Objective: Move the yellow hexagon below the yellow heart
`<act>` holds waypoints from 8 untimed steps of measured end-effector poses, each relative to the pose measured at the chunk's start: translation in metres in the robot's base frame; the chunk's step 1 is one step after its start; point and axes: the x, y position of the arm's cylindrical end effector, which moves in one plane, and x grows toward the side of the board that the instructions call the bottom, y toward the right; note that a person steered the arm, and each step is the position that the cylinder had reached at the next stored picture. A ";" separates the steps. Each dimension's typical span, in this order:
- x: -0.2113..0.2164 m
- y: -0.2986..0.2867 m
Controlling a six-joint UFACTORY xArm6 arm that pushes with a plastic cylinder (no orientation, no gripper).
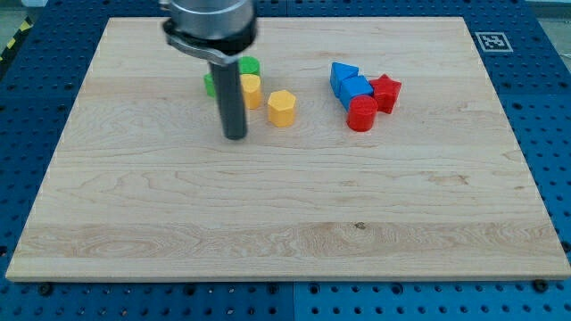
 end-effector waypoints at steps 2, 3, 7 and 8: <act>0.000 0.092; -0.006 0.108; -0.030 0.042; -0.033 0.028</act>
